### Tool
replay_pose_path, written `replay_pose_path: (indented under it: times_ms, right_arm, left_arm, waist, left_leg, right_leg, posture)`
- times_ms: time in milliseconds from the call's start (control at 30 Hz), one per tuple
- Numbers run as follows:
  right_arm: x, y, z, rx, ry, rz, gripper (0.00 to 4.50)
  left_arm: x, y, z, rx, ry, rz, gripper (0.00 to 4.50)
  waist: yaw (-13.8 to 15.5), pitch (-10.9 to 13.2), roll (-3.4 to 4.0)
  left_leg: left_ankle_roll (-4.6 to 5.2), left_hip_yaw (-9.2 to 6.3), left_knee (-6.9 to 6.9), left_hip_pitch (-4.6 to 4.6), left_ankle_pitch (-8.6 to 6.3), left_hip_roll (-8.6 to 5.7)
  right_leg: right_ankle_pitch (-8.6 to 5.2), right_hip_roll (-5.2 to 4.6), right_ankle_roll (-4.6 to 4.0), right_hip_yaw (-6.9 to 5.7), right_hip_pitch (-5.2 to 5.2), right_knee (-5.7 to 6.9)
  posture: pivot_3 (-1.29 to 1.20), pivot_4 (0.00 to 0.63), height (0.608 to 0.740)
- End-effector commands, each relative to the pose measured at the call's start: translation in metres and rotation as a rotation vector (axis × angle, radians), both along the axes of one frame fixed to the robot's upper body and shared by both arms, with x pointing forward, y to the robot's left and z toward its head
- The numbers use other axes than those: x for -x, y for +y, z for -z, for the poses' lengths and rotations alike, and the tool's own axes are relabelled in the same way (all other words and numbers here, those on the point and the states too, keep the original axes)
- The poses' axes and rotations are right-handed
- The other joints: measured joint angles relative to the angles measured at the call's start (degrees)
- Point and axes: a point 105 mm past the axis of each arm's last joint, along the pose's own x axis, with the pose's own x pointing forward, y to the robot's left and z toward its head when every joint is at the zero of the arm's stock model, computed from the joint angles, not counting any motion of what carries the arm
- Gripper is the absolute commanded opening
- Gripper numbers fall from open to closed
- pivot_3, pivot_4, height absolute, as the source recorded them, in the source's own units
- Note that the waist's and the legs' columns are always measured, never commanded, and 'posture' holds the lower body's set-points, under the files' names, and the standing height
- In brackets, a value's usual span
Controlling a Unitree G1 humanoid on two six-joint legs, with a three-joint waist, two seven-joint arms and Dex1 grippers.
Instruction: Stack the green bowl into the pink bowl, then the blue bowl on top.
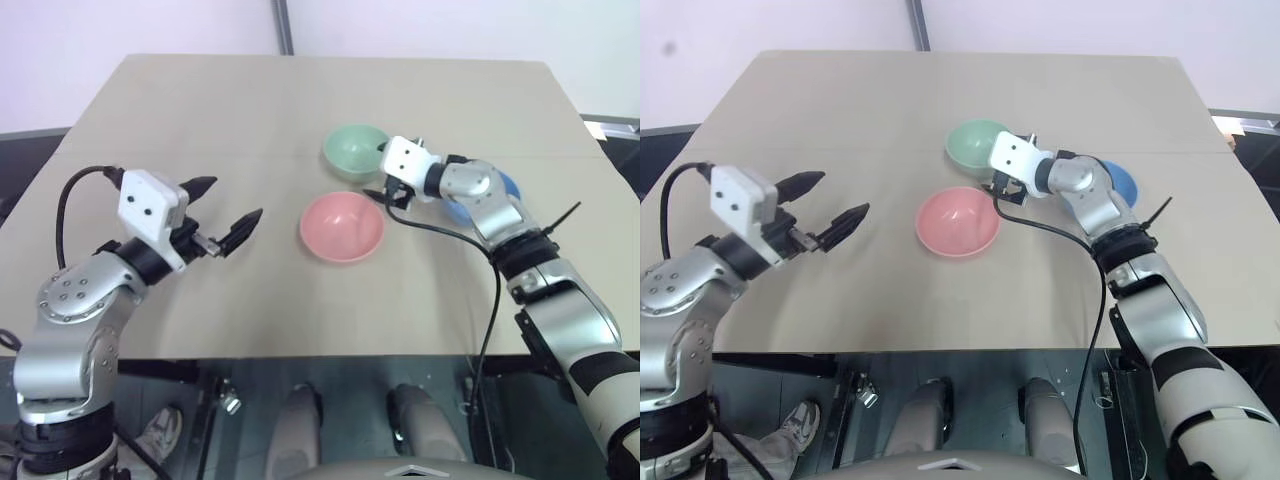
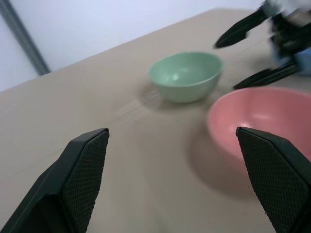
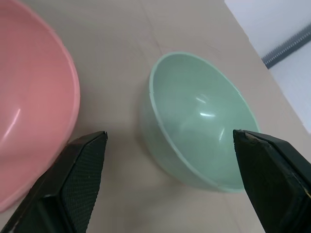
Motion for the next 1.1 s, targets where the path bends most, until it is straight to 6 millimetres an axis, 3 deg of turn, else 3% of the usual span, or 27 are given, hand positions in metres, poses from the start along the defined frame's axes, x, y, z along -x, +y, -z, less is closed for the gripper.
replay_pose_path:
  times_ms: [33,233,400,533,900,1100]
  right_arm:
    - [-0.003,0.012,-0.013,0.06,-0.078,-0.051,4.5]
    - [-0.007,0.02,-0.011,0.133,-0.092,-0.076,4.5]
    - [-0.008,0.024,-0.009,0.162,-0.078,-0.088,4.5]
    - [-0.008,0.027,-0.009,0.172,-0.079,-0.092,4.5]
    - [-0.008,0.033,-0.011,0.195,-0.111,-0.102,0.03]
    - [-0.01,0.027,-0.017,0.212,-0.161,-0.094,0.03]
  left_arm:
    - [0.026,-0.002,-0.01,0.039,0.007,0.121,4.42]
    - [0.056,0.011,-0.01,0.052,0.129,0.272,4.42]
    - [0.08,0.021,0.004,-0.083,0.287,0.347,4.42]
    - [0.084,0.024,0.004,-0.122,0.295,0.338,4.42]
    - [0.085,0.017,0.01,-0.132,0.249,0.294,4.5]
    - [0.076,0.015,0.01,-0.127,0.225,0.302,4.5]
  waist:
    - [-0.5,0.0,0.0]
    - [-0.8,0.0,0.03]
    - [-1.1,0.1,0.06]
    - [-1.3,0.1,0.08]
    - [-2.1,0.1,0.09]
    - [-2.0,0.1,0.09]
  left_leg:
    - [0.0,-0.01,0.0,0.0,0.0,0.0]
    - [0.0,0.01,-0.04,0.01,0.0,0.01]
    - [-0.01,0.02,-0.06,0.01,0.0,0.0]
    - [-0.01,0.02,-0.1,0.01,0.0,0.0]
    - [-0.01,0.03,-0.24,0.01,-0.01,0.02]
    - [-0.01,0.05,-0.24,-0.03,0.0,0.02]
  right_leg:
    - [0.0,0.01,0.0,-0.01,0.0,-0.01]
    - [-0.01,0.01,-0.02,0.0,-0.06,0.01]
    - [-0.03,0.0,-0.04,0.01,-0.05,-0.01]
    - [-0.04,0.0,-0.07,0.0,-0.07,-0.02]
    - [-0.07,0.02,-0.12,0.03,-0.19,0.02]
    - [-0.07,0.02,-0.12,0.04,-0.23,0.02]
  posture:
    - [0.0,0.15,0.74]
    - [0.0,0.15,0.74]
    - [0.0,0.15,0.74]
    - [0.0,0.15,0.74]
    - [0.0,0.15,0.74]
    - [0.0,0.15,0.74]
